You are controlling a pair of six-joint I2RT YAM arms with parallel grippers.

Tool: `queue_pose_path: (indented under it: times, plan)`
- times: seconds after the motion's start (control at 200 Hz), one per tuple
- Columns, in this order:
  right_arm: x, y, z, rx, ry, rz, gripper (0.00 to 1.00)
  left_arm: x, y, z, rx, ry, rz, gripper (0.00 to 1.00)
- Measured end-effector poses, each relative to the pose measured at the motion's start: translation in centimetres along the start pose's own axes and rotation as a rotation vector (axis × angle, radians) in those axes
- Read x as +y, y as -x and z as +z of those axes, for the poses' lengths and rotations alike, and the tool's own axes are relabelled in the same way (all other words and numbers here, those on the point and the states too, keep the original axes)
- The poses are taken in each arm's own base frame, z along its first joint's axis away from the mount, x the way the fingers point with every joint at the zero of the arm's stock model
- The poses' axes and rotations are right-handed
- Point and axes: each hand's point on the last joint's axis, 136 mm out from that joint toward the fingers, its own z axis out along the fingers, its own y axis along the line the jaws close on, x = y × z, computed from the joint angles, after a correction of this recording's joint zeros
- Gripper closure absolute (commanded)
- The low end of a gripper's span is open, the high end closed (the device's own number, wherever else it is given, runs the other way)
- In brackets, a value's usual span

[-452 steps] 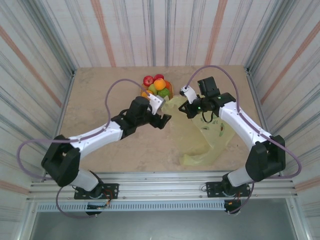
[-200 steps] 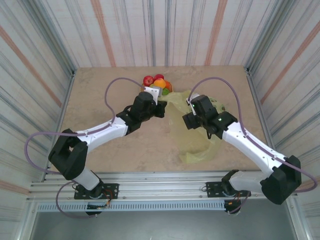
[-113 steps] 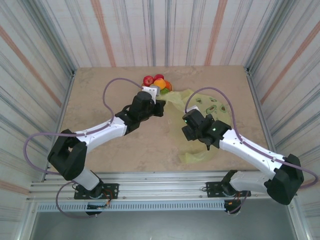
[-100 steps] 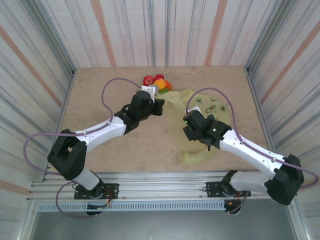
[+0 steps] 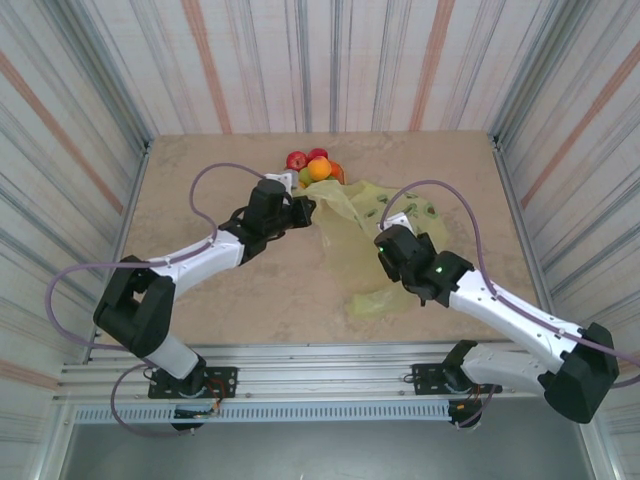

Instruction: Place the fruits into the plastic bag

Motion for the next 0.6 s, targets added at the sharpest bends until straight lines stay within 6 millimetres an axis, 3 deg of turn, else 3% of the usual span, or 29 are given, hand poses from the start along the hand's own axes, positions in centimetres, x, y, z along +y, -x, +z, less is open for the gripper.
queue_pose_path:
  times: [0.321,0.396,0.511,0.601]
  plan:
    - [-0.2,1.8,2.7,0.036,-0.020,-0.026,0.88,0.2,-1.7,1.1,0.061,-0.022,-0.035,0.99]
    - [-0.7,2.2,2.6,0.039,-0.028,-0.022,0.98,0.4,-2.0,1.6,0.075,-0.023,-0.031,0.88]
    - [-2.3,3.1,2.2,0.054,-0.043,0.023,1.00,0.5,-2.6,2.9,0.106,-0.026,-0.002,0.59]
    - [-4.3,3.5,2.1,0.073,-0.057,0.088,1.00,0.4,-2.9,3.4,0.122,-0.033,0.022,0.47]
